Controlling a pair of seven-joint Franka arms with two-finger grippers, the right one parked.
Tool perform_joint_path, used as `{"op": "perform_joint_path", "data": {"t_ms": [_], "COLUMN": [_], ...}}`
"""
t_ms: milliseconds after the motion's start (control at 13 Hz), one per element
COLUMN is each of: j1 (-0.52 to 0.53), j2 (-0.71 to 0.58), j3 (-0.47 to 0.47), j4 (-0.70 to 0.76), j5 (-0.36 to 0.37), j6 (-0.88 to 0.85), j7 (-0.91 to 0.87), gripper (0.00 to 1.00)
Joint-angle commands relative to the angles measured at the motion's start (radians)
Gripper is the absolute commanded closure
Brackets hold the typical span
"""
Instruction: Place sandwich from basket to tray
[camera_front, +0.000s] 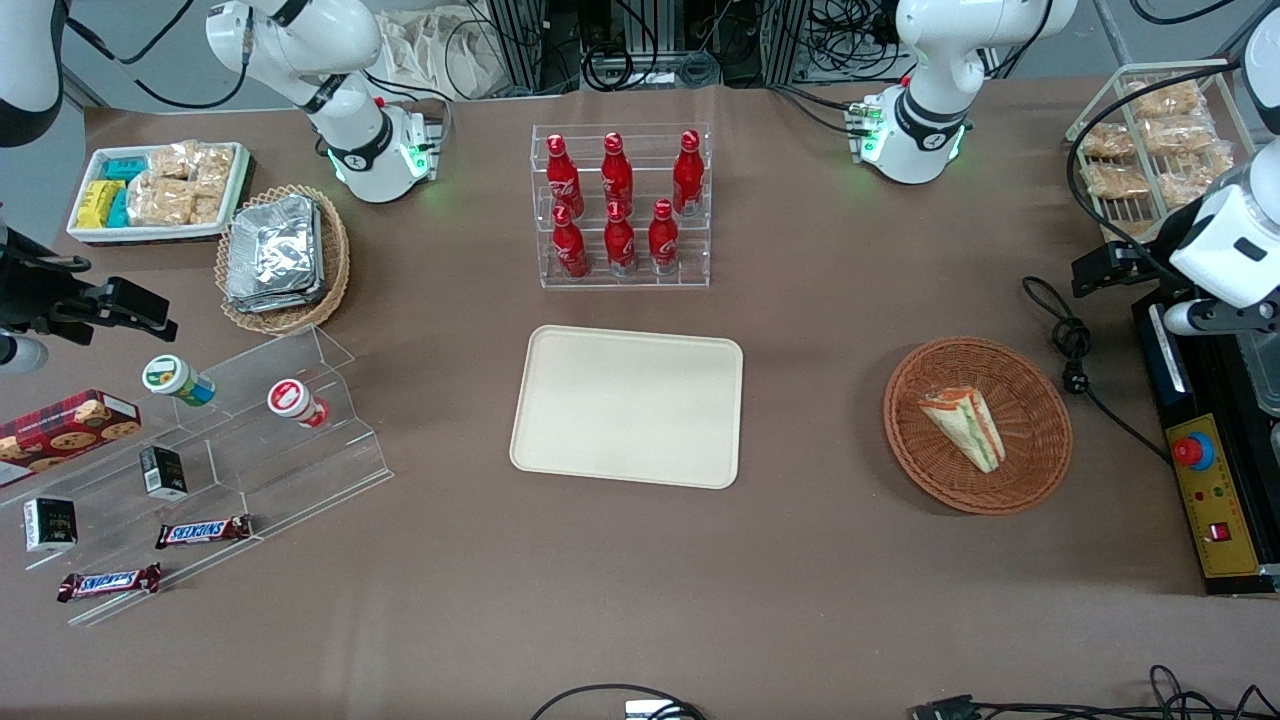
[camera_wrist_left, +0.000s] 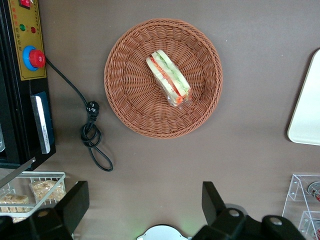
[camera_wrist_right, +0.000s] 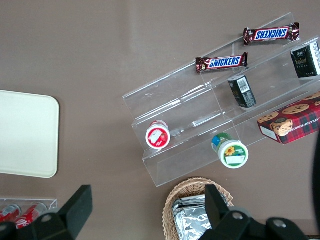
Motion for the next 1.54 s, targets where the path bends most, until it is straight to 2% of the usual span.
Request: {"op": "perform_joint_path", "data": {"t_ms": [0,1077,1462], "j1": [-0.005,0.0,0.002], "j2": [-0.008,0.014,0.102], "j3": [0.006,0.011,0.012], "j4": [-0.003,0.017,0.038], "j5": [0.007,0.014,0.014], "j6": [-0.005,-0.023,-0.009], "j7": [0.003,0.003,-0.003], "gripper": [0.0,0.0,0.0]}}
